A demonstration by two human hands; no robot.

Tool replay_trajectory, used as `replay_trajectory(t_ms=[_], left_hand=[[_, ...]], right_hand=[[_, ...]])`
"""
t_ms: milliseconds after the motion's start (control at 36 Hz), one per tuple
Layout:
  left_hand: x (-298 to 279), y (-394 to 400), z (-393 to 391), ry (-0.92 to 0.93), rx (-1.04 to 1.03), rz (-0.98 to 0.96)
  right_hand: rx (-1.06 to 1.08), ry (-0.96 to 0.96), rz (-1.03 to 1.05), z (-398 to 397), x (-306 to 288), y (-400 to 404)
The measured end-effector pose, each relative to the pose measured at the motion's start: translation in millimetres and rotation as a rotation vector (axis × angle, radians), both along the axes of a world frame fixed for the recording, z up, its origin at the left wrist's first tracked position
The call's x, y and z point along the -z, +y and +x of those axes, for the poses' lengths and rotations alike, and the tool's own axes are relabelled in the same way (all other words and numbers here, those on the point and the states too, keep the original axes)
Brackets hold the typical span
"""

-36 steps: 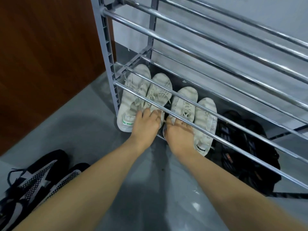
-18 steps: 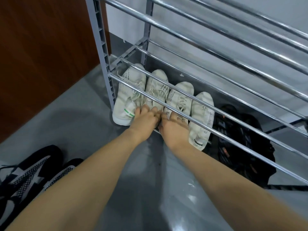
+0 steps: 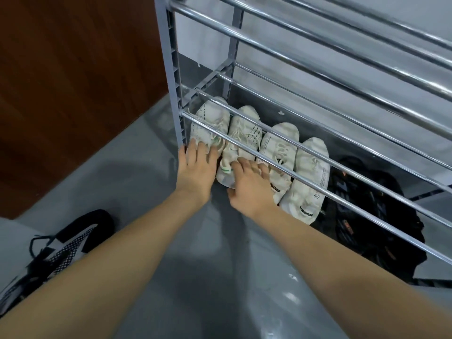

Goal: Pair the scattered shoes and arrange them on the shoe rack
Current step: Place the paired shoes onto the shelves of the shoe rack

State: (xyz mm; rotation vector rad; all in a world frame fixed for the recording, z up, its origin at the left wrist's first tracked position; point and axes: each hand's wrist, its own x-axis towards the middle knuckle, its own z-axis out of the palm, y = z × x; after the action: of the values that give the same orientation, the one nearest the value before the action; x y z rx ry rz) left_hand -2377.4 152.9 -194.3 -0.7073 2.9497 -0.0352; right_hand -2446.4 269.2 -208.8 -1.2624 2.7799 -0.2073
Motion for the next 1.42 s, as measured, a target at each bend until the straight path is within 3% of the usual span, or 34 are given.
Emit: replay_trajectory(t_ms=[278, 694, 917, 1111, 1417], left_hand=[[4.0, -5.2, -0.6, 0.068, 0.043, 0.246], [-9.2, -1.7, 8.0, 0.047, 0.047, 0.107], [-10.8, 10.4, 72.6, 0.107, 0.081, 0.142], [-5.8, 16.8, 151.8, 0.105, 0.032, 0.163], [-8.8, -3.3, 264.3, 0.033, -0.140, 0.177]], right_hand=[[-0.057, -0.024, 0.051, -13.9, 2.2, 0.1], [0.042, 0.149, 0.080, 14.1, -4.6, -5.1], [0.031, 0.268, -0.121, 78.3, -10.7, 8.4], [-0.055, 0.130, -0.011, 142.5, -14.8, 10.4], [-0.235, -0.012, -0.007, 234.2, -29.7, -17.8]])
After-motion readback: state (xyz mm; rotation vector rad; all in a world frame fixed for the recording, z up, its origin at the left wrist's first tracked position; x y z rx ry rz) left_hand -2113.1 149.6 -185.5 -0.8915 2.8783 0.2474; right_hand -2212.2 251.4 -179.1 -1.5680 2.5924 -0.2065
